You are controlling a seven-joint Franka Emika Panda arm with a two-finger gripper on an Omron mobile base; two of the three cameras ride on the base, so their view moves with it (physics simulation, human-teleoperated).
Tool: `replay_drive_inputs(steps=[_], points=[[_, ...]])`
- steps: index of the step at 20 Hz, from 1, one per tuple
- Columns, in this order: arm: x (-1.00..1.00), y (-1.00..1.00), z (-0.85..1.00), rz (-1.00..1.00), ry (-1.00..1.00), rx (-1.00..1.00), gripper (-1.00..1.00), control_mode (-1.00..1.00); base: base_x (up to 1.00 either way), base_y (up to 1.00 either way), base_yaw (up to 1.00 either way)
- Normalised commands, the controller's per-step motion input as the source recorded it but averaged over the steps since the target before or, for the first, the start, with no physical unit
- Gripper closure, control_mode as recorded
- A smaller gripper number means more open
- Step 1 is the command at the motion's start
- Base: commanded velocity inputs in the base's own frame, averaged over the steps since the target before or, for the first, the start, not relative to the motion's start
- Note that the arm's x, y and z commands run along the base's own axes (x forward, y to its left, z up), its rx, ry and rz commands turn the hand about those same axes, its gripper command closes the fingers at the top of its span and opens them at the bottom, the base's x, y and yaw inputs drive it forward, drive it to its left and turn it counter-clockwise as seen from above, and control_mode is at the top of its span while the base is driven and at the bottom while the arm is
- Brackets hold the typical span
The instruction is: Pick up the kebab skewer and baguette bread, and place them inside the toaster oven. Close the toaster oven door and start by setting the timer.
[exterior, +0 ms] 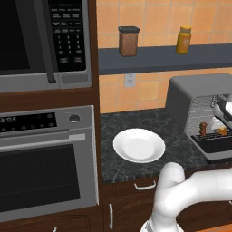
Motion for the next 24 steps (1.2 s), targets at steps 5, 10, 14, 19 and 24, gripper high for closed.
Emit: replay_drive_inputs(steps=[5, 10, 14, 19, 24], points=[[-0.05, 0.0, -0.24, 0.02, 0.01, 0.0, -1.0, -1.0, 0.0, 0.0, 0.0], [-0.29, 0.0, 0.0, 0.0, -0.01, 0.0, -1.0, -1.0, 0.0, 0.0, 0.0], [-0.14, 0.0, 0.02, 0.0, -0.04, 0.0, -1.0, -1.0, 0.0, 0.0, 0.0], [-0.18, 0.01, 0.35, 0.0, -0.05, 0.01, -1.0, -1.0, 0.0, 0.0, 0.0], [-0.8, 0.26, 0.18, -0.23, 0.0, 0.02, -1.0, -1.0, 0.0, 0.0, 0.0]])
